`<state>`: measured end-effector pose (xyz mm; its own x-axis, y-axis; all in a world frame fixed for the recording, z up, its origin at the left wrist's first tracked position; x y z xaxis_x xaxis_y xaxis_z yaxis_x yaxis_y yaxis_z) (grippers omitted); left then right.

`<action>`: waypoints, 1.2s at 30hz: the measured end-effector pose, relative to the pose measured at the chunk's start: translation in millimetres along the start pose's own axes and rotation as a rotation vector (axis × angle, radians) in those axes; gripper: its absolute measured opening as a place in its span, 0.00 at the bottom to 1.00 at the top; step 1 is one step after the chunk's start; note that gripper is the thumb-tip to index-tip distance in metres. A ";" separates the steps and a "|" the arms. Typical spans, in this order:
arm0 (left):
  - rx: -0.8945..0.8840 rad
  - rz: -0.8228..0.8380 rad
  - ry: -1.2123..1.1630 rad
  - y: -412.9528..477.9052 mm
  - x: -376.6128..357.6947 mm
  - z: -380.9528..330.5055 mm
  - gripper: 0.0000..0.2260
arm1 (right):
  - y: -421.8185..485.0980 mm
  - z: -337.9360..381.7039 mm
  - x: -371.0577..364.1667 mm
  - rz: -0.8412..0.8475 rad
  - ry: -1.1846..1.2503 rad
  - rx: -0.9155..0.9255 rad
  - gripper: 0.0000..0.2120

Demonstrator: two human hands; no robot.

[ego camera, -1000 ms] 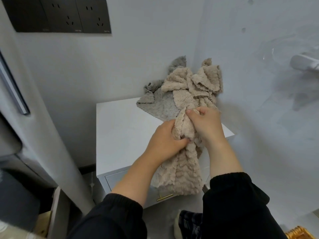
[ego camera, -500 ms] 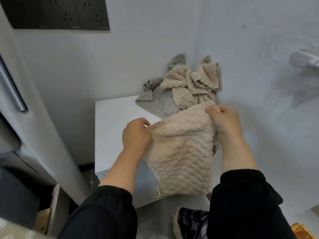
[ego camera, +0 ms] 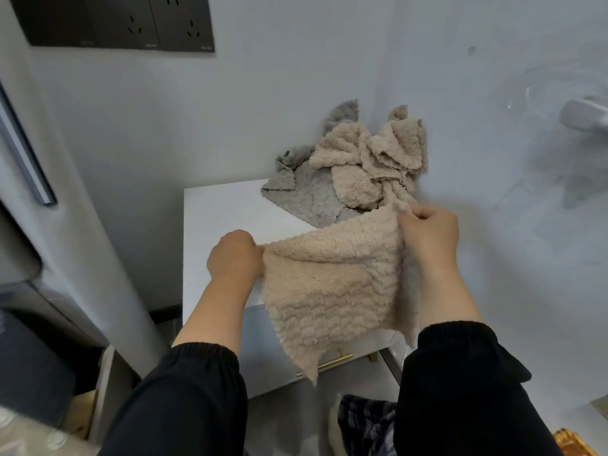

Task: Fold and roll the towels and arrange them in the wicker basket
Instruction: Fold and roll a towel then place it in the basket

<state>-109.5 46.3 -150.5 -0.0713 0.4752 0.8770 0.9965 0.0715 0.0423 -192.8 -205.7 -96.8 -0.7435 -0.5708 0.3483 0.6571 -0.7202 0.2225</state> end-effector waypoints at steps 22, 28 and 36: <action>-0.210 0.309 0.068 -3.2 5.7 -0.8 0.15 | -0.5 -3.9 -1.7 0.061 -0.038 -0.081 0.10; -0.030 0.340 0.186 1.2 13.8 4.1 0.10 | 2.6 -13.9 -4.5 0.128 0.202 -0.267 0.12; 0.045 0.365 -0.100 -2.0 32.2 15.8 0.11 | -0.2 -9.9 -8.4 0.162 0.595 -0.440 0.04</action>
<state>-114.5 75.3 -129.8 0.2817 0.5599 0.7792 0.9545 -0.0804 -0.2873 -188.0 -204.7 -108.7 -0.6652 -0.7097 -0.2319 0.7466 -0.6288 -0.2171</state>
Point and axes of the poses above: each hand's wrist, its own y-axis towards the middle knuckle, its own x-axis out of the back of the hand, z = x × y, the point moved 2 cm from there along y, towards the middle knuckle, and after that the axes turned 1 degree about -z, right-handed, at the moved point
